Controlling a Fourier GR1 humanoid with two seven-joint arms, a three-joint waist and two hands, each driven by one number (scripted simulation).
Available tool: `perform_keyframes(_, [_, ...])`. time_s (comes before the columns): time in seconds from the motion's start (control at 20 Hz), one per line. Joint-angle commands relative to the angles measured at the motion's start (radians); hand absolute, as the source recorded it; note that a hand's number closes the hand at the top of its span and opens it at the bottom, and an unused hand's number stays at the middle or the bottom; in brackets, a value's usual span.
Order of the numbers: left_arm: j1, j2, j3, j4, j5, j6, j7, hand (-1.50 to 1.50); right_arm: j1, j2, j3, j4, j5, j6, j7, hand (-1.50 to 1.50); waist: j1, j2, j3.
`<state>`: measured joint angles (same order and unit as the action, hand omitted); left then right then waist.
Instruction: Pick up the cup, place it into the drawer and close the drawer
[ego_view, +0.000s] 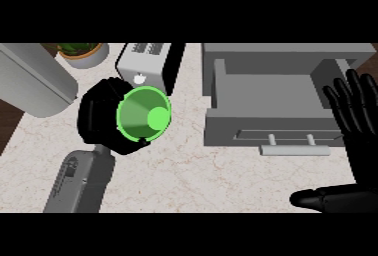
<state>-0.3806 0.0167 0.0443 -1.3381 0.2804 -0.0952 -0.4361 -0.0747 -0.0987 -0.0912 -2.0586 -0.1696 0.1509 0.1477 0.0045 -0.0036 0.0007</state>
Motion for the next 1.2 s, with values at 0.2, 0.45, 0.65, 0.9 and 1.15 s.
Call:
perform_keyframes(0.2, [-0.225,-0.009,-0.013,-0.044,-0.028,0.146,0.206,1.5,-0.044,-0.042,-0.043,0.007,-0.039,0.017,0.04,-1.5,-0.01,0.004,0.0])
perform_keyframes(0.45, [-0.404,-0.016,-0.036,0.069,-0.08,0.248,0.243,1.5,-0.004,-0.042,-0.054,-0.079,-0.085,0.015,0.09,-1.5,-0.021,0.004,0.0])
perform_keyframes(0.65, [-0.469,-0.016,-0.044,0.129,-0.095,0.264,0.257,1.5,0.005,0.026,0.034,-0.053,0.023,-0.025,0.03,-1.5,-0.015,0.005,-0.001])
perform_keyframes(0.9, [-0.606,-0.017,-0.087,0.215,-0.07,0.335,0.313,1.5,0.007,-0.019,-0.039,-0.002,-0.042,0.028,-0.002,-1.5,-0.019,0.005,0.0])
perform_keyframes(1.15, [-0.708,-0.017,-0.134,0.379,-0.048,0.41,0.264,1.5,-0.06,-0.039,-0.056,0.031,-0.047,0.017,0.032,-1.5,-0.024,0.007,0.0])
